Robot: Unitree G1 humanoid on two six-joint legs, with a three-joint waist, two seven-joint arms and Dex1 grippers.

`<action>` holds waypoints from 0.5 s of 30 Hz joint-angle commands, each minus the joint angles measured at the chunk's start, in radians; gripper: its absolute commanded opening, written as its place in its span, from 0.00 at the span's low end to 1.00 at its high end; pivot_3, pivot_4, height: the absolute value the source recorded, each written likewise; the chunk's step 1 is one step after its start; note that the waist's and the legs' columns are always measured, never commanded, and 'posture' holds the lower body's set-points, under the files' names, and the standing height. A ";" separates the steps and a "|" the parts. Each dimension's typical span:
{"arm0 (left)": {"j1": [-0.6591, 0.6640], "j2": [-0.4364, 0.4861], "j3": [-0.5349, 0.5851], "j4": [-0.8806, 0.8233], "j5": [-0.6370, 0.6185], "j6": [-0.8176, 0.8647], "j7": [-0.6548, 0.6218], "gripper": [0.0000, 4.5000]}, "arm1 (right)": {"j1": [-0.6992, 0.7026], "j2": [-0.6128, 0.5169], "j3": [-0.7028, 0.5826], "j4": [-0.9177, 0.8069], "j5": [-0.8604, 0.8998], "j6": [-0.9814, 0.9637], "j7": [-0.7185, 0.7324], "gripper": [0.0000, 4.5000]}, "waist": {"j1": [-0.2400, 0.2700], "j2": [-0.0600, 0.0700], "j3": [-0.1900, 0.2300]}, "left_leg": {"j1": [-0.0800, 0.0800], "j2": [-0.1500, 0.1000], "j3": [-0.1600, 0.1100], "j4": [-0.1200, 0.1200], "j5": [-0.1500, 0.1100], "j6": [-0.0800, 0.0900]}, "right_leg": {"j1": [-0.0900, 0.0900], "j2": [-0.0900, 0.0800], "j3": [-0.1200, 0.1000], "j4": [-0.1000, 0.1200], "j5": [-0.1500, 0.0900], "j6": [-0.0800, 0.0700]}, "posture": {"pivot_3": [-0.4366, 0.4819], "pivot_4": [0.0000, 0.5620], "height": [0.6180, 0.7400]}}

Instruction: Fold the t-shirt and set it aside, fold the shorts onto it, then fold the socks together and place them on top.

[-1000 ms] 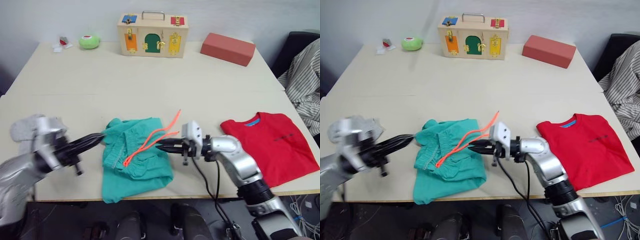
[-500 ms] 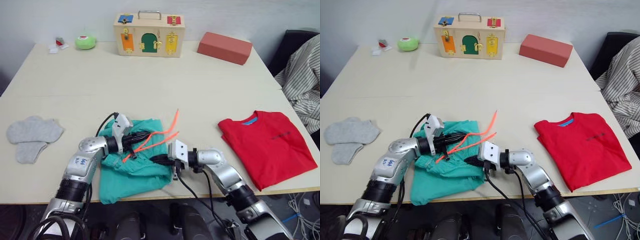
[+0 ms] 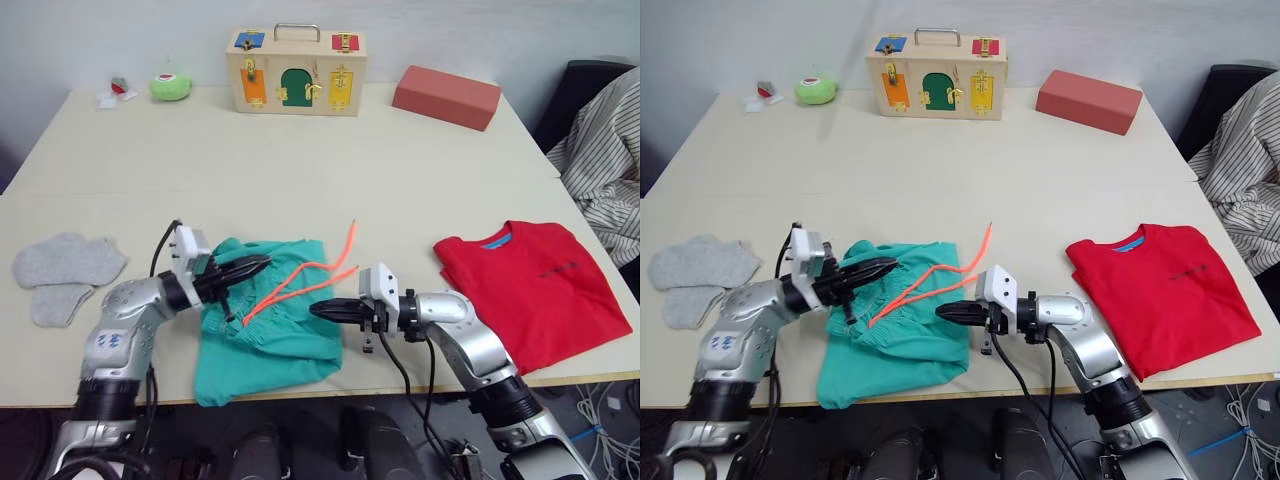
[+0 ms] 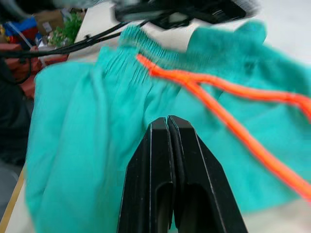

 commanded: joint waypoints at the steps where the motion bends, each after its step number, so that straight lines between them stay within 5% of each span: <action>1: 0.102 0.007 -0.011 -0.047 0.051 -0.051 0.002 0.00 | -0.013 0.063 0.011 0.088 -0.045 -0.067 -0.065 0.01 | 0.001 0.000 0.000 | 0.000 0.000 0.000 0.000 0.000 0.000 | 0.000 0.000 0.000 0.000 0.000 0.000 | 0.48 0.27 1.00; 5: 0.155 -0.038 -0.029 0.012 0.106 -0.133 0.031 0.00 | -0.005 0.063 -0.007 0.135 -0.061 -0.093 -0.067 0.01 | 0.014 0.000 0.000 | -0.002 -0.001 -0.002 0.001 0.000 0.001 | 0.000 -0.002 -0.002 0.000 0.000 -0.001 | 0.48 0.27 1.00; 7: 0.179 -0.047 -0.031 0.041 0.123 -0.180 0.021 0.00 | 0.017 0.038 -0.058 0.038 0.041 0.040 -0.054 0.05 | 0.009 0.000 0.000 | -0.002 -0.003 -0.002 0.001 -0.001 0.002 | 0.000 -0.005 -0.001 0.000 0.000 0.000 | 0.48 0.27 1.00; 15: 0.208 -0.036 0.032 -0.006 0.040 -0.215 -0.020 0.00 | -0.007 -0.223 -0.234 -0.196 0.446 0.820 -0.100 0.59 | 0.004 0.001 0.000 | -0.001 -0.002 -0.003 0.000 -0.003 0.006 | 0.000 -0.006 -0.002 -0.001 0.000 -0.001 | 0.48 0.27 1.00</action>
